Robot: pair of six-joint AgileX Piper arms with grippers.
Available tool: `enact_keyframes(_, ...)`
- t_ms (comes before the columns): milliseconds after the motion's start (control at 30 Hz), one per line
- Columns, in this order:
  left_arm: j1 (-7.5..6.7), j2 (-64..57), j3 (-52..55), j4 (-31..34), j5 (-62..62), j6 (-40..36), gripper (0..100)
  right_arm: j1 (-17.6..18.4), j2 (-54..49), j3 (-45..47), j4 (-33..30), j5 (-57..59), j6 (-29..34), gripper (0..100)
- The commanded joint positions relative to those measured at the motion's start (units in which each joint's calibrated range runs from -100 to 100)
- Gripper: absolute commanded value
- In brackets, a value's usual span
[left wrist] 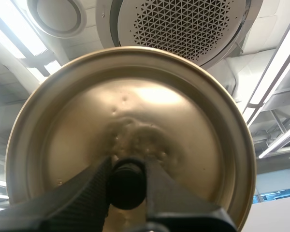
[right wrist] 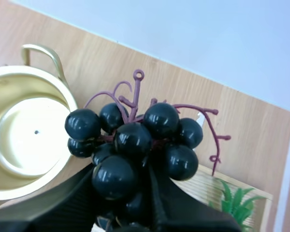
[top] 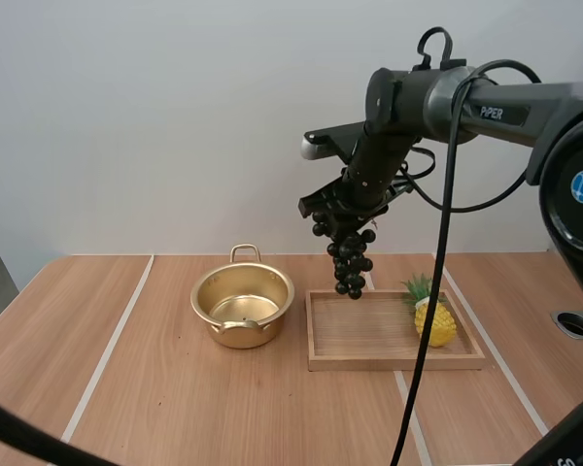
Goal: Open the pot, put the grape inside, and close it
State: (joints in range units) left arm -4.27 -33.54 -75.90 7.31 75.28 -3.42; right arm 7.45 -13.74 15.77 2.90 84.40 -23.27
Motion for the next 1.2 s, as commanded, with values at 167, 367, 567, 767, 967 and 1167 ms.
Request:
enact_keyframes(167,0.06,0.34,0.04,0.6,1.23,-0.21,0,-0.07,-3.95,-9.09,0.44,9.35,-0.6,0)
enact_keyframes(367,0.06,0.34,0.04,0.6,3.26,-0.21,0,-0.07,-5.27,-14.35,3.57,13.58,-0.98,0)
enact_keyframes(567,0.06,0.34,0.04,0.6,4.16,-0.13,0,-0.07,-5.27,-16.12,13.97,15.6,-6.93,0)
enact_keyframes(767,0.06,0.34,0.04,0.6,4.16,-0.13,0,0.52,-3.76,-16.12,17.19,15.6,-10.09,0)
enact_keyframes(967,0.06,0.34,0.04,0.6,4.16,-0.13,0,3.28,-1.54,-16.12,16.87,15.6,-13.09,0)
enact_keyframes(1167,0.06,0.34,0.04,0.6,4.16,-0.13,0,5.53,2.46,-16.12,14.2,15.6,-14.03,0)
